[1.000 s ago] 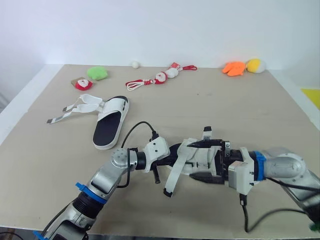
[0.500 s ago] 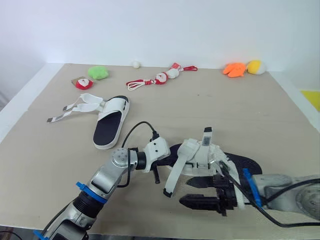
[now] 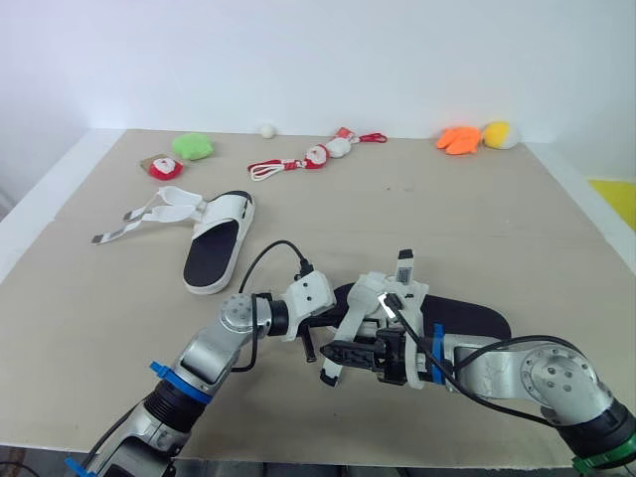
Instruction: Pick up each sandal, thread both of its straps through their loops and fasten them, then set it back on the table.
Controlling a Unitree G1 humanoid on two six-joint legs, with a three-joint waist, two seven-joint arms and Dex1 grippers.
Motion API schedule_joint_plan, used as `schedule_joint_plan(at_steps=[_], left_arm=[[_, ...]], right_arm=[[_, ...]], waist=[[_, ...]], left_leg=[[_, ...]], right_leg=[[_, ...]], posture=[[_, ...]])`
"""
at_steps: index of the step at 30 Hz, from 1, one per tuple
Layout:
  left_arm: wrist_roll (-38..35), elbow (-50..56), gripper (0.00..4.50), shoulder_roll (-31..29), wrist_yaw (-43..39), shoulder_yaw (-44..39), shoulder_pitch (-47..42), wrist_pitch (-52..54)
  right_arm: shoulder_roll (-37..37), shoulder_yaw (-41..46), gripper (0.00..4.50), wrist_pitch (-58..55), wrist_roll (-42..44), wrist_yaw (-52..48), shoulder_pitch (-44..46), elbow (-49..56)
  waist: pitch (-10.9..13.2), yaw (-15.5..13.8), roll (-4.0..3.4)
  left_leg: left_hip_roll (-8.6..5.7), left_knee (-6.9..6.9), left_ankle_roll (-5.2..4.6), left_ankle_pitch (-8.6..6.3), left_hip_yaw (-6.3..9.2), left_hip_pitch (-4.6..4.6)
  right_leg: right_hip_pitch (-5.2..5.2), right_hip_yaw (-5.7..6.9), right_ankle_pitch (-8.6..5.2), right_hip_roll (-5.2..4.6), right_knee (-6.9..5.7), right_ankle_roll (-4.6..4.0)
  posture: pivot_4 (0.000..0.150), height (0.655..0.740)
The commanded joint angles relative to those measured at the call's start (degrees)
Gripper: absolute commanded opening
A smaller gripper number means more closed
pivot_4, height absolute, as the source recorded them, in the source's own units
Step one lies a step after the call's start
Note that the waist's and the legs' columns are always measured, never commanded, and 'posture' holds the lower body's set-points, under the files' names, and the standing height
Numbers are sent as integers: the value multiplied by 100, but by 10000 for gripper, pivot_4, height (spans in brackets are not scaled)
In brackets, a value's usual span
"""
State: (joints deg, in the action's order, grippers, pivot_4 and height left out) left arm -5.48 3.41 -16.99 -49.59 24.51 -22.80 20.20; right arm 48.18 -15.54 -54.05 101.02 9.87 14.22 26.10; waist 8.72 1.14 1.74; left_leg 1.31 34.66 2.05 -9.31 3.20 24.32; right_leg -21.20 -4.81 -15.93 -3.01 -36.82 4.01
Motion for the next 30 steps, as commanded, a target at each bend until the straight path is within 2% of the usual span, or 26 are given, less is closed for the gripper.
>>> schedule_joint_plan(at_steps=[1,2,3,4,7,10,16,20,25,30], left_arm=[[201,-361,0,-92,-139,419,239,235],[204,-357,0,-82,-142,419,244,238],[209,-354,0,-70,-146,418,246,242],[212,-356,0,-61,-150,417,245,243],[223,-398,0,-42,-162,411,227,224],[230,-447,0,-32,-172,412,199,199],[214,-491,0,-19,-163,403,163,184],[220,-489,0,0,-137,403,192,184],[218,-485,0,10,-95,372,217,195],[225,-513,0,48,-60,376,203,187]], right_arm=[[-12,134,13147,-99,230,125,63,186],[-13,157,9177,-112,275,147,68,196],[2,193,2880,-125,335,153,88,211],[33,234,600,-142,415,146,128,225],[328,395,600,-326,940,25,495,33],[526,578,600,-676,1198,-345,1176,-673],[343,763,600,-1468,1198,-470,2449,-2439],[407,635,600,-1743,1193,-227,2904,-3287],[381,604,600,-2132,1080,-228,3180,-3590],[422,593,600,-2806,428,-795,3518,-3982]], waist=[[-2,-5,-1],[-3,-5,-4],[-3,-8,-4],[-3,-15,-4],[-1,-18,-7],[1,-14,-7],[6,7,-18],[3,-15,-17],[4,-14,-20],[4,-9,-21]], left_leg=[[1,1,-3,2,-3,2],[1,1,-3,2,-6,2],[-6,0,-3,2,-7,11],[-9,0,-3,2,-5,17],[-18,0,-3,2,4,37],[-17,7,-5,3,5,37],[0,7,-22,13,-5,36],[0,-1,-22,13,1,40],[-11,-6,-24,11,1,51],[-11,-4,-25,12,2,51]], right_leg=[[2,1,-5,0,0,-5],[3,0,-10,-1,0,-7],[5,-3,-17,-4,0,-6],[5,-2,-18,-5,0,-9],[11,0,-12,-6,0,-5],[12,4,-21,-6,0,12],[1,10,-1,-2,0,-10],[0,11,-7,4,0,-12],[-3,7,-4,0,0,-21],[-6,9,-10,1,0,-7]], posture=[[1500,7400],[1500,7400],[1500,7400],[1500,7400],[1500,7400],[1500,7400],[1500,7400],[1500,7400],[1500,7400],[1500,7400]])
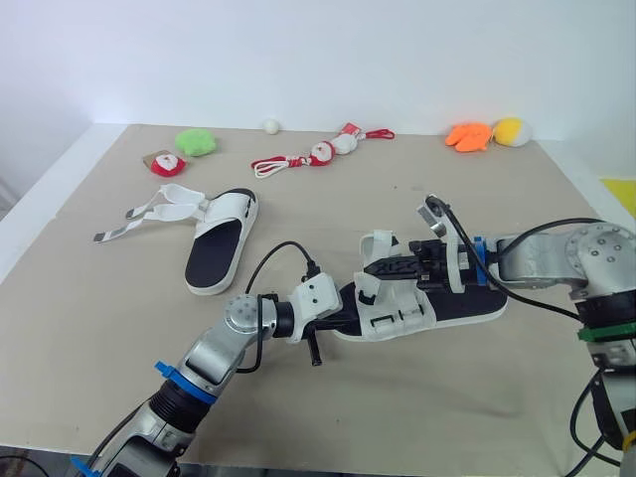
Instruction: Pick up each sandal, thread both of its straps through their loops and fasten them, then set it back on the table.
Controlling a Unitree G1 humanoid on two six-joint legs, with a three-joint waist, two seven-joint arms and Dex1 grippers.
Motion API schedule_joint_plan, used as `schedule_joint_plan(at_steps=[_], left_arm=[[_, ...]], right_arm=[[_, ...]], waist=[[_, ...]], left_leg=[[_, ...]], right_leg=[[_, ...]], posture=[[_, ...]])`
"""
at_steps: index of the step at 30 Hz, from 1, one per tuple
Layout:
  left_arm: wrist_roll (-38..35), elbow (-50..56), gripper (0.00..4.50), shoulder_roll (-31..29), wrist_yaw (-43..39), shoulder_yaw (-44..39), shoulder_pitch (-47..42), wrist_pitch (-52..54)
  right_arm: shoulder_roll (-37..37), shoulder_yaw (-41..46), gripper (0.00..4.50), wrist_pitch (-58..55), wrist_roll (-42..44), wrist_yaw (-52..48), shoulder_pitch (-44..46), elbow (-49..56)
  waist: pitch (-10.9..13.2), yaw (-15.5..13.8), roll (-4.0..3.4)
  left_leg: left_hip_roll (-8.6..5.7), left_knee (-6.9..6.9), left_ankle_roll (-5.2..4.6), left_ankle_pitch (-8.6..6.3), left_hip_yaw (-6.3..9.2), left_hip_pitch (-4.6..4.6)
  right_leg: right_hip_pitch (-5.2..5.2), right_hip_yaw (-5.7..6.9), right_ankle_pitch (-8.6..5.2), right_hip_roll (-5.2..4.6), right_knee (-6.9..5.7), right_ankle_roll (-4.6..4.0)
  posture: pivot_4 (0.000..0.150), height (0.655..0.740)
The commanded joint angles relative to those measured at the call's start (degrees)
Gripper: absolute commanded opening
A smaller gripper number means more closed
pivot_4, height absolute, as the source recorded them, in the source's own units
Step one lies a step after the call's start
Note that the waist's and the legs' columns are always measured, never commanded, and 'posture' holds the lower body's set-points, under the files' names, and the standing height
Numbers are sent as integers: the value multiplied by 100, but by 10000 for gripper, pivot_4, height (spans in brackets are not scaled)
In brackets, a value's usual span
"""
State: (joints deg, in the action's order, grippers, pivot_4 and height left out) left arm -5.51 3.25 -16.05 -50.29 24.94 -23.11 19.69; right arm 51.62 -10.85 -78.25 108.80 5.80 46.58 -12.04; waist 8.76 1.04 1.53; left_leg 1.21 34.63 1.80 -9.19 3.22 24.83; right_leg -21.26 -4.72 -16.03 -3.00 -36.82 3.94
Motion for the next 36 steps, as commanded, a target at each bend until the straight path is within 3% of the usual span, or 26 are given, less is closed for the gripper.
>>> schedule_joint_plan(at_steps=[1,13,27,36], left_arm=[[228,-506,0,-40,14,333,228,233],[236,-504,0,-31,51,311,239,232],[255,-501,0,-30,54,325,227,221],[255,-395,0,-46,105,317,302,270]], right_arm=[[78,128,600,-521,-538,-536,330,-228],[-188,297,600,-1391,-2579,-2181,660,-262],[-122,-88,600,-1425,-3560,-3663,611,335],[-276,-365,600,-1425,-4269,-4420,836,37]], waist=[[0,0,0],[0,-5,-4],[-1,-5,-5],[-1,-3,-5]], left_leg=[[0,0,-1,0,0,0],[-1,1,0,0,0,2],[-3,1,0,0,2,2],[-3,1,1,0,3,1]], right_leg=[[-1,0,0,0,0,1],[-2,1,0,-1,0,1],[-2,4,-1,-2,0,11],[-2,5,-2,-2,0,13]], posture=[[1500,7400],[1500,7400],[1500,7400],[1500,7400]])
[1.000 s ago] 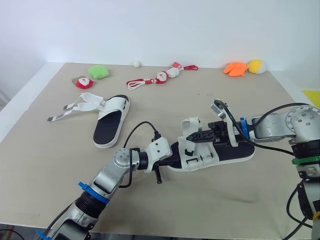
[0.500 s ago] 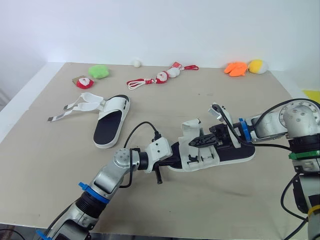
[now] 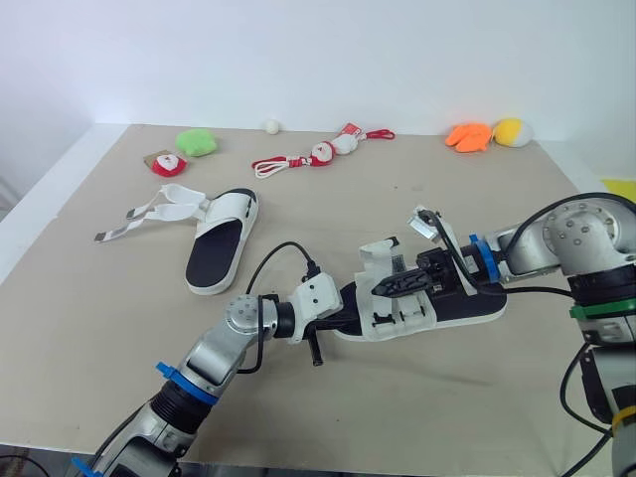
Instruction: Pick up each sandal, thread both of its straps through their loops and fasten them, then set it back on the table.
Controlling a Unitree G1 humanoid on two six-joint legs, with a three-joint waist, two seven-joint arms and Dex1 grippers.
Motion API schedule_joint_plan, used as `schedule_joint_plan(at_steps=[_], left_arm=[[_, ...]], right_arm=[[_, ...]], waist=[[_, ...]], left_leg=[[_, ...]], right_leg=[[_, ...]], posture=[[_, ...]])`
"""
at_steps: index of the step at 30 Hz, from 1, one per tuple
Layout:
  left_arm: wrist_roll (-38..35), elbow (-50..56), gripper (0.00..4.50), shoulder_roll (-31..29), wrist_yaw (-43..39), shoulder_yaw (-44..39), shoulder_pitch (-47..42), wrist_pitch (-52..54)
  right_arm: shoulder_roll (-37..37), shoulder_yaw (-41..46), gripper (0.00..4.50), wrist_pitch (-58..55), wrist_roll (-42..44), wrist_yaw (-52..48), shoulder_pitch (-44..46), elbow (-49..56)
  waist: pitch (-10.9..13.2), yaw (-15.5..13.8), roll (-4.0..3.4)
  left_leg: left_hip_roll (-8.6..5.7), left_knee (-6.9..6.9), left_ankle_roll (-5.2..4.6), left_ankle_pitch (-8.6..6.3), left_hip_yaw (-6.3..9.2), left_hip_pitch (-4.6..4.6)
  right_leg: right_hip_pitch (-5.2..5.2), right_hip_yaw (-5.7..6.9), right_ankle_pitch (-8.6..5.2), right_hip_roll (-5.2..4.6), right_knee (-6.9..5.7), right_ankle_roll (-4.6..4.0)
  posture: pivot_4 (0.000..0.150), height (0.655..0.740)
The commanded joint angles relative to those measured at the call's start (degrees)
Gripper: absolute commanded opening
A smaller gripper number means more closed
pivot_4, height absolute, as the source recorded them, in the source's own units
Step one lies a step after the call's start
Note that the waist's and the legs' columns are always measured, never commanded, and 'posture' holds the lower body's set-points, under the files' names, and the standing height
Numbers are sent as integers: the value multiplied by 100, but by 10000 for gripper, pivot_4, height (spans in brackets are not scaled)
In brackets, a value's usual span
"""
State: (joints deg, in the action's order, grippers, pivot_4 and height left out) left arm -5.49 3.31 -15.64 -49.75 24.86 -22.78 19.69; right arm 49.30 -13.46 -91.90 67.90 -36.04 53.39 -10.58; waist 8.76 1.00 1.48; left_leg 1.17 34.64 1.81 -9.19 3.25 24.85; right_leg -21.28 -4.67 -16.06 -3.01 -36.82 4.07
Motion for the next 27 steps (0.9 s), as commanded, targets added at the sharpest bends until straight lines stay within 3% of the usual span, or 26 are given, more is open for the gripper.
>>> schedule_joint_plan(at_steps=[1,9,15,27], left_arm=[[252,-393,0,-87,61,325,278,277],[237,-333,0,-72,119,334,341,311],[240,-341,0,-61,128,339,331,306],[244,-348,0,-60,134,334,331,302]], right_arm=[[-55,-145,600,-60,-225,-303,185,-163],[25,-467,600,21,-977,-844,-7,216],[167,-940,600,710,-1845,-1334,-115,448],[242,-1079,600,1186,-2433,-2501,-16,689]], waist=[[0,0,0],[-1,0,-1],[-1,-1,-1],[-1,-1,-2]], left_leg=[[0,0,0,0,0,0],[0,-1,1,-1,2,0],[-1,-1,5,-3,5,0],[-2,-1,8,-5,9,-1]], right_leg=[[0,0,0,0,0,0],[-1,5,2,0,0,4],[0,8,-2,0,0,21],[0,13,0,-1,0,28]], posture=[[1500,7400],[1500,7400],[1500,7400],[1500,7400]])
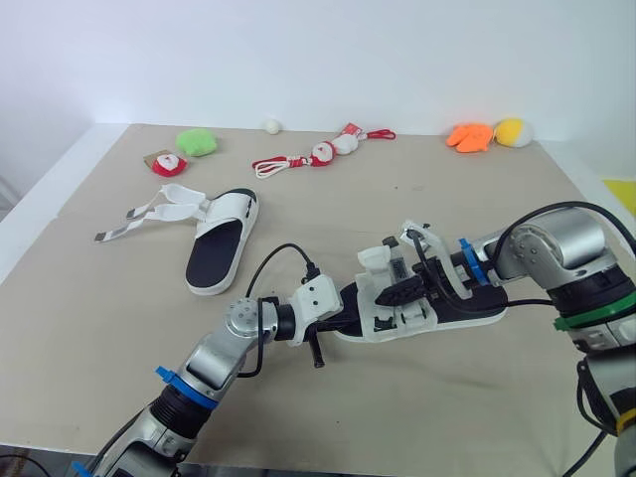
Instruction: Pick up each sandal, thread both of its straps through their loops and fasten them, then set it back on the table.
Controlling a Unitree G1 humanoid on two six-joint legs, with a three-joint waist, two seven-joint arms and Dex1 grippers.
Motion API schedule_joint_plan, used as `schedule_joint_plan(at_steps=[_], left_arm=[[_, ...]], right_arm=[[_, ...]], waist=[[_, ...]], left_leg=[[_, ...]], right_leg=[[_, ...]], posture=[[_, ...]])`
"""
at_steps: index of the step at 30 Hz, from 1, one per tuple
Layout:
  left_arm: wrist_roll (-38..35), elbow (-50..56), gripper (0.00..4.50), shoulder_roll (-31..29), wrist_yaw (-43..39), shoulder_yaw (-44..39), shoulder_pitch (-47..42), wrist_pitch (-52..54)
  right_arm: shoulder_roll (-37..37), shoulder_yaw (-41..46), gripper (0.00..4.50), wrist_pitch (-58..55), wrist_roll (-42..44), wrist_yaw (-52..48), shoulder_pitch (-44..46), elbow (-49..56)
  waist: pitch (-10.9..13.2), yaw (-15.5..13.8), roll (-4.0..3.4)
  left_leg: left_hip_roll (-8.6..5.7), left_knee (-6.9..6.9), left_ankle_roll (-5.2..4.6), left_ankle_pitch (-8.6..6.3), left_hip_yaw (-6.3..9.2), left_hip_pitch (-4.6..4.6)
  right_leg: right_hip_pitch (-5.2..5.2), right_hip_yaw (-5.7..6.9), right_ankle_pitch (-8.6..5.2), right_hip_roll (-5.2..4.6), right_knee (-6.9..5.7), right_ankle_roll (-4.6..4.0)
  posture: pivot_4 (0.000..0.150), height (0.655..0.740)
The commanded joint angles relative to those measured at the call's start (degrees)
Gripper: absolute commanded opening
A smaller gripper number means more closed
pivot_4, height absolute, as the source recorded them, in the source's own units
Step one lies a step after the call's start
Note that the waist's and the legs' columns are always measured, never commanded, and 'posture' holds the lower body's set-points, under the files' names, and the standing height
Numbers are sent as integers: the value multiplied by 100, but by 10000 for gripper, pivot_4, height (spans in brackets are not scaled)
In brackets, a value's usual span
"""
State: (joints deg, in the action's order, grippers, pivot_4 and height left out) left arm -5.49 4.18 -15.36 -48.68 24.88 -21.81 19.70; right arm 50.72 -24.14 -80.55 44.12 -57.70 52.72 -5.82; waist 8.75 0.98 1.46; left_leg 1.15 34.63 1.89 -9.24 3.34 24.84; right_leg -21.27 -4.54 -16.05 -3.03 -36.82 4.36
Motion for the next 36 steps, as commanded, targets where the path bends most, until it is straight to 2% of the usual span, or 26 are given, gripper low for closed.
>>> schedule_joint_plan(at_steps=[1,16,36], left_arm=[[244,-436,0,-86,29,331,234,300],[233,-465,0,-64,46,328,208,283],[231,-486,0,-46,56,329,190,275]], right_arm=[[112,4,600,65,-63,-427,60,250],[-12,276,600,200,-279,-869,269,311],[194,224,600,546,-486,-1243,113,724]], waist=[[0,0,0],[1,0,-1],[1,0,-1]], left_leg=[[0,0,0,0,0,0],[0,1,1,0,0,0],[0,4,3,1,0,0]], right_leg=[[0,0,0,0,0,0],[1,1,3,0,0,1],[0,1,7,0,-1,4]], posture=[[1500,7400],[1500,7400],[1500,7400]])
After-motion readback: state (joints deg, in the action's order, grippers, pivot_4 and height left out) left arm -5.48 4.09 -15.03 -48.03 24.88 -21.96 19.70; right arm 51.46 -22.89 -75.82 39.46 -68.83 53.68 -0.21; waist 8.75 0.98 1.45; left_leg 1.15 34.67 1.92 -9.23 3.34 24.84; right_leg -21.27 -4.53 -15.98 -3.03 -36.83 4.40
